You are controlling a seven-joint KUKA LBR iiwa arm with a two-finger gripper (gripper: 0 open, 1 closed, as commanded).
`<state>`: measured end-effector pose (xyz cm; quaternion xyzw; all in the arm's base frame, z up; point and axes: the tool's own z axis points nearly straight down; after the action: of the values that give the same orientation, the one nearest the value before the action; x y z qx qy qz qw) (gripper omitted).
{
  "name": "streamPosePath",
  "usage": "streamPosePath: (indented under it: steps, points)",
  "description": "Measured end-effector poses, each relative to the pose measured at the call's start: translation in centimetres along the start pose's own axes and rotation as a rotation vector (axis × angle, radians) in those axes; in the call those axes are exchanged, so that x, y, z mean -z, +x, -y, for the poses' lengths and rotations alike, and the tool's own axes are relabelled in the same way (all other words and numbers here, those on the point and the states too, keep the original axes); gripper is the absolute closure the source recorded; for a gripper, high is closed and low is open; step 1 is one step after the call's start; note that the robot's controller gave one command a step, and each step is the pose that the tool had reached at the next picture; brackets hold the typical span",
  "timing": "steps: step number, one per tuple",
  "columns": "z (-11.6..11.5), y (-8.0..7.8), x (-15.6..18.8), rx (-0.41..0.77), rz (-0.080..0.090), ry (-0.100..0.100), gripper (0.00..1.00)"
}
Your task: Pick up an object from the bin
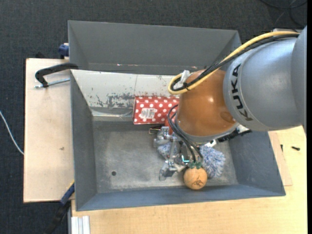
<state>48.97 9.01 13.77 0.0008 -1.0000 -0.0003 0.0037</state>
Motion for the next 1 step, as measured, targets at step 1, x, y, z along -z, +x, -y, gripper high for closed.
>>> streamPosePath:
  steps: [1]
  points:
    - [0.03, -0.2, 0.34, -0.001, 0.008, -0.001, 0.0]
